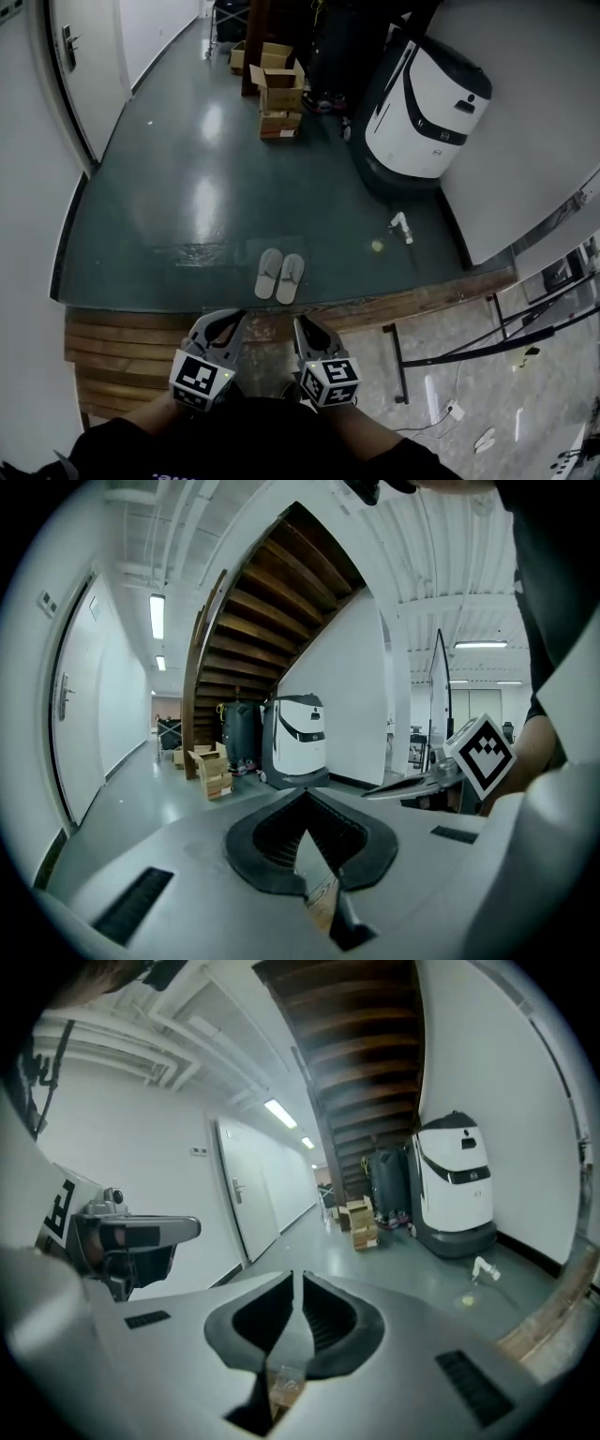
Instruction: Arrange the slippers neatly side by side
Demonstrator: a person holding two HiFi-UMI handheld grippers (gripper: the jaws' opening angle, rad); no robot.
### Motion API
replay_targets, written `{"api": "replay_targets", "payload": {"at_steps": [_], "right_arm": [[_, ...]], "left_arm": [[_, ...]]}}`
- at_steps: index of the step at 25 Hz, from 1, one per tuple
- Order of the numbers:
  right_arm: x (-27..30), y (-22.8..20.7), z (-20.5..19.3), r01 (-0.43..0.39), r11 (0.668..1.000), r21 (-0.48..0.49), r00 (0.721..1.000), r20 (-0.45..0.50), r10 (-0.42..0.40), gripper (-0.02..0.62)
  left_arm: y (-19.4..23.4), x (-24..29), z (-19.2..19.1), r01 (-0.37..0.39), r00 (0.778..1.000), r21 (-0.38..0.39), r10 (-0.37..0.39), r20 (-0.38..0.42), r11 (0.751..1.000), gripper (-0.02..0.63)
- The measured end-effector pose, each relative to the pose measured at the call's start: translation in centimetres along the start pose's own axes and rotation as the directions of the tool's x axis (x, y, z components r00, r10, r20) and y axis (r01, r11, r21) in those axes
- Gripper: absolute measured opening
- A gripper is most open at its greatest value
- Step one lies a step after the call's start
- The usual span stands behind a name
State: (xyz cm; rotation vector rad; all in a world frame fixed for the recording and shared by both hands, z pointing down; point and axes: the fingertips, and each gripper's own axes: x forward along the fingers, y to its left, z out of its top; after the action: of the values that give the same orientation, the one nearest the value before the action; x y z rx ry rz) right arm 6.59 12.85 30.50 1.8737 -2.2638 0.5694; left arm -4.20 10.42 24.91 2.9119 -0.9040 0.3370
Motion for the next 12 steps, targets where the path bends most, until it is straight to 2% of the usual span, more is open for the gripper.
{"api": "replay_targets", "payload": {"at_steps": [1, 2, 4, 6, 9, 12], "right_arm": [[-0.8, 0.1, 1.1, 0.012, 1.000, -0.018, 0.999, 0.040, -0.011, 0.009], [-1.6, 0.2, 2.0, 0.018, 0.999, -0.036, 0.997, 0.071, -0.016, -0.002], [-3.1, 0.3, 3.3, 0.016, 0.998, -0.067, 0.994, 0.113, -0.008, -0.002], [-4.9, 0.1, 4.4, 0.015, 0.996, -0.087, 0.989, 0.147, -0.002, -0.002], [-7.0, -0.5, 6.2, 0.019, 0.997, -0.080, 0.981, 0.193, -0.003, -0.002], [-8.2, -0.6, 6.5, 0.005, 0.997, -0.079, 0.979, 0.203, 0.011, -0.002]], "left_arm": [[-0.5, -0.1, 0.7, 0.000, 1.000, 0.005, 0.000, 0.007, 1.000, -0.002], [-0.9, 0.0, 1.3, -0.001, 1.000, 0.008, 0.001, 0.006, 1.000, -0.002], [-2.3, 0.4, 2.3, 0.009, 1.000, 0.008, -0.009, 0.015, 1.000, -0.002], [-4.3, 1.0, 3.8, 0.046, 0.997, 0.018, -0.047, 0.063, 0.999, -0.002], [-6.7, 1.9, 5.6, 0.092, 0.991, 0.034, -0.095, 0.097, 0.995, -0.002], [-8.3, 2.5, 5.5, 0.112, 0.989, -0.012, -0.110, 0.095, 0.994, -0.002]]}}
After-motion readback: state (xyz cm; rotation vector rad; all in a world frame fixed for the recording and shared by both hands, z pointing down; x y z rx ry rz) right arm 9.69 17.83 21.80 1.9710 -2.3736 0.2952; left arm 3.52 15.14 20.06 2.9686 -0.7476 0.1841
